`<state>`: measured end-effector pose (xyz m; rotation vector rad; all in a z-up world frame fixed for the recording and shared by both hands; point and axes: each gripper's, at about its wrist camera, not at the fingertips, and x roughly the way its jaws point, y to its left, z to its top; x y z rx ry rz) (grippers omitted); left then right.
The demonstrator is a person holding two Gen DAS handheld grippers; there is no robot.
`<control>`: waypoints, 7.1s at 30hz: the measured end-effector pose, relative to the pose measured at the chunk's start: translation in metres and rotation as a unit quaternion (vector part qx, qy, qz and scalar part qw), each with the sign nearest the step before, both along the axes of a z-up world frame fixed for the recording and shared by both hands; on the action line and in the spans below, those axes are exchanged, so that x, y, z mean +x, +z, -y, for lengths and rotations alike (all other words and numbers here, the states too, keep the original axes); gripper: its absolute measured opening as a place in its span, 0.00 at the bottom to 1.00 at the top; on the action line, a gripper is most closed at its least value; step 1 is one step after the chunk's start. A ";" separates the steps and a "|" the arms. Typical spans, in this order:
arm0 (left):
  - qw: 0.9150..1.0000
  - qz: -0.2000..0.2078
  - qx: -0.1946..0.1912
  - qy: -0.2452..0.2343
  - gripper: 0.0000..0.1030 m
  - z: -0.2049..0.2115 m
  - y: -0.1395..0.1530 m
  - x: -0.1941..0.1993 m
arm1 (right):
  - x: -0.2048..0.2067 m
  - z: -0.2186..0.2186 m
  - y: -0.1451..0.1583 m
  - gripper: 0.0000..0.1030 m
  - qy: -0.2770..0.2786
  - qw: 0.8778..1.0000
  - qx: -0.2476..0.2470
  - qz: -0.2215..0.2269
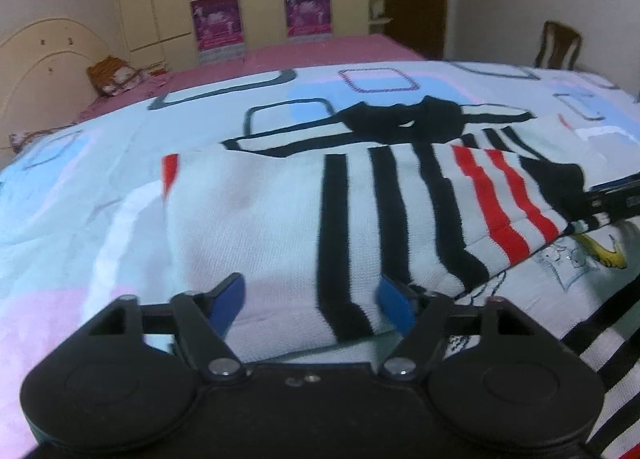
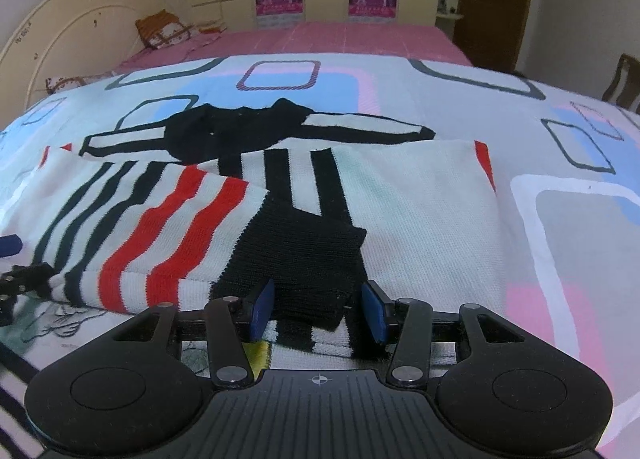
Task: Fold small clothes
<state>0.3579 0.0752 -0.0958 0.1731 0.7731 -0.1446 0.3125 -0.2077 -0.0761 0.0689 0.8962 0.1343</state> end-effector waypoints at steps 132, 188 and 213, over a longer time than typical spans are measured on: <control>0.989 0.034 -0.140 -0.033 0.54 -0.013 0.028 0.101 | 0.069 0.057 0.021 0.53 0.016 0.995 0.016 0.099; 0.995 0.006 -0.058 -0.080 0.70 0.060 -0.002 0.015 | -0.017 -0.026 -0.001 0.46 0.084 0.995 -0.022 0.054; 0.998 0.007 -0.053 0.014 0.63 -0.016 0.003 -0.040 | -0.085 0.070 -0.005 0.23 0.017 0.999 -0.035 0.018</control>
